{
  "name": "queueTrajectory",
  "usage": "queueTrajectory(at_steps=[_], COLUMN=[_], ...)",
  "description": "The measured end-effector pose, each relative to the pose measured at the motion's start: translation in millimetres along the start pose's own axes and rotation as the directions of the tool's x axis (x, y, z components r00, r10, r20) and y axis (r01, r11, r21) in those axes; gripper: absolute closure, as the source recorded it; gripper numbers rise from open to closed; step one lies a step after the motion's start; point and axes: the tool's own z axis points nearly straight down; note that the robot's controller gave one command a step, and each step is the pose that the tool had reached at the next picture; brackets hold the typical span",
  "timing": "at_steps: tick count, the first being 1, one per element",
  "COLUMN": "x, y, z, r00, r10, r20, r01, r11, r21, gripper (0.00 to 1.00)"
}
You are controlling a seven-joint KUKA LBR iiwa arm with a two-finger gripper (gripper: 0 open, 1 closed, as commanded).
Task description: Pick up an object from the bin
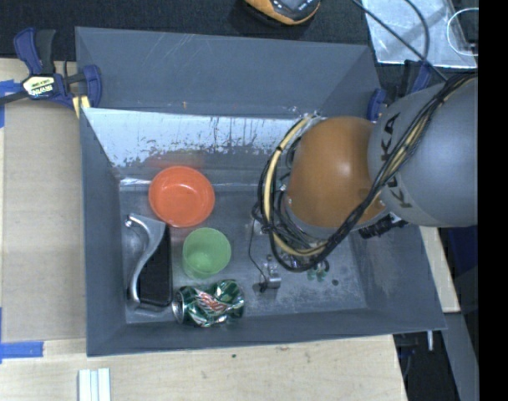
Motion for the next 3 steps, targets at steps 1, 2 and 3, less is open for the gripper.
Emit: queueTrajectory(at_steps=[1, 2, 3], x=[-2.0, -102.0, -49.4], y=[-0.3, 67.2, 65.7], z=[-4.4, 61.4, 14.8], r00=[1.000, 0.978, 0.943], r10=[0.003, -0.209, 0.332], r20=[0.008, 0.003, 0.006], r01=[-0.003, 0.209, -0.332], r11=[1.000, 0.978, 0.943], r21=[-0.001, 0.010, -0.002], gripper=[0.00, 0.00, 0.00])
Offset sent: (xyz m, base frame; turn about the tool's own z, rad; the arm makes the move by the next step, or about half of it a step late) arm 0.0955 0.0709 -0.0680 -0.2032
